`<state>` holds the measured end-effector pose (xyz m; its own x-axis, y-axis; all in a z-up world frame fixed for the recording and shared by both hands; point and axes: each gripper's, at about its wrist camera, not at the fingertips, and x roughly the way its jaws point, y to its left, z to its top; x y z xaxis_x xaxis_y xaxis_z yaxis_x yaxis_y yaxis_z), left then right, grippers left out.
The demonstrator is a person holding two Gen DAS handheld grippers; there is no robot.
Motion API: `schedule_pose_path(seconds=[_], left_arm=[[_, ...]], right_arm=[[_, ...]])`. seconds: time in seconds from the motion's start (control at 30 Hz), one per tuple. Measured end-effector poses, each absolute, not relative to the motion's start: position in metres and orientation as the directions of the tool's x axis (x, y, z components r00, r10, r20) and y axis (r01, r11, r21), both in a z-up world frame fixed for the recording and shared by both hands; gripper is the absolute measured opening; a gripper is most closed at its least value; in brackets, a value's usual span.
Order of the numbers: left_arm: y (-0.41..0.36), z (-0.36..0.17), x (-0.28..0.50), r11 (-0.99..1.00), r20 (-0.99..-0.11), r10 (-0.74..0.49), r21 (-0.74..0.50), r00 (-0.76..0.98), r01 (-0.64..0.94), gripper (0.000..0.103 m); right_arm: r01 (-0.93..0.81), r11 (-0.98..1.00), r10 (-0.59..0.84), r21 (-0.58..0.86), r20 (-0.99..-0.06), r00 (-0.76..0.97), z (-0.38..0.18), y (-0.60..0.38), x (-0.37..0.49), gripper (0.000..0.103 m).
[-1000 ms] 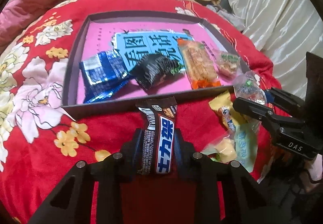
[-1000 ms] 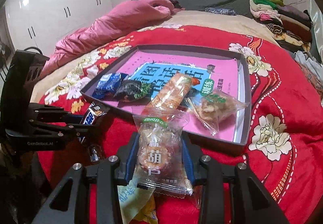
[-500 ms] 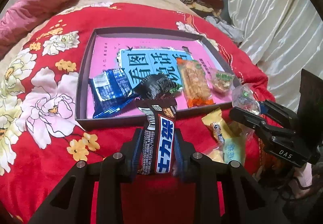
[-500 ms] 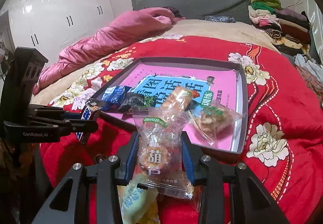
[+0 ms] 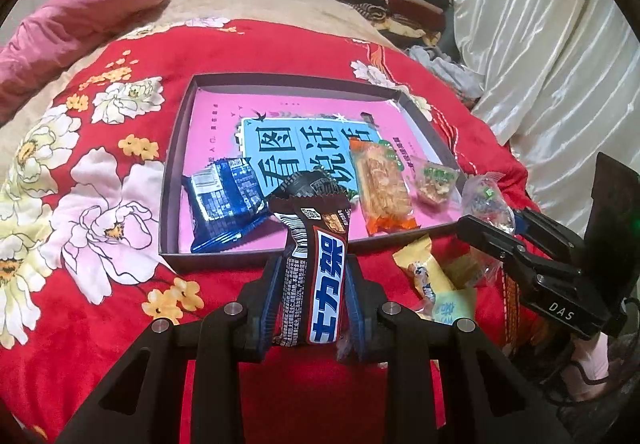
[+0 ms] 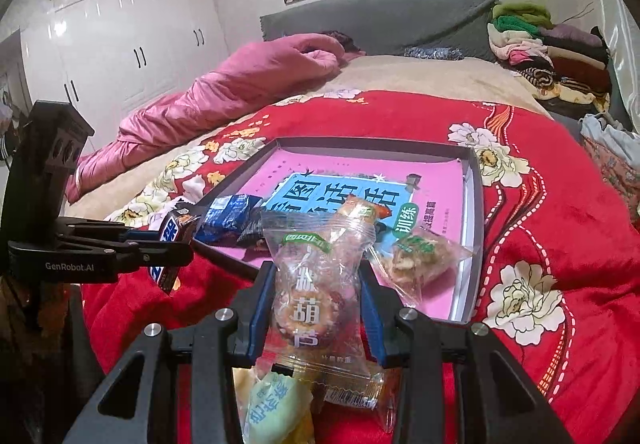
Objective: Organize snacks
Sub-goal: 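Lift the Snickers bar and cookie bag and carry both over the tray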
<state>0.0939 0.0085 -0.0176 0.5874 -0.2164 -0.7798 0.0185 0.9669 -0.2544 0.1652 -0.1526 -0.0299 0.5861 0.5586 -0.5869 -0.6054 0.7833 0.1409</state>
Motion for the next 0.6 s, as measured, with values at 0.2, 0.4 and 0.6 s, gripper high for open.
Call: schedule_pose_path(seconds=[0.2, 0.4, 0.6], left_arm=[[0.008, -0.012, 0.096, 0.967, -0.769, -0.213, -0.255, 0.603, 0.016, 0.031], [0.006, -0.006, 0.099, 0.965, -0.755, -0.215, -0.262, 0.619, 0.017, 0.031], [0.001, 0.001, 0.103, 0.965, -0.741, -0.216, -0.259, 0.635, 0.026, 0.031]], right_arm=[[-0.598, 0.789, 0.556, 0.139, -0.576, 0.599, -0.027, -0.154, 0.166, 0.040], [-0.582, 0.800, 0.553, 0.145, -0.555, 0.622, -0.024, -0.160, 0.167, 0.040], [-0.576, 0.804, 0.553, 0.145, -0.537, 0.637, -0.019, -0.163, 0.167, 0.040]])
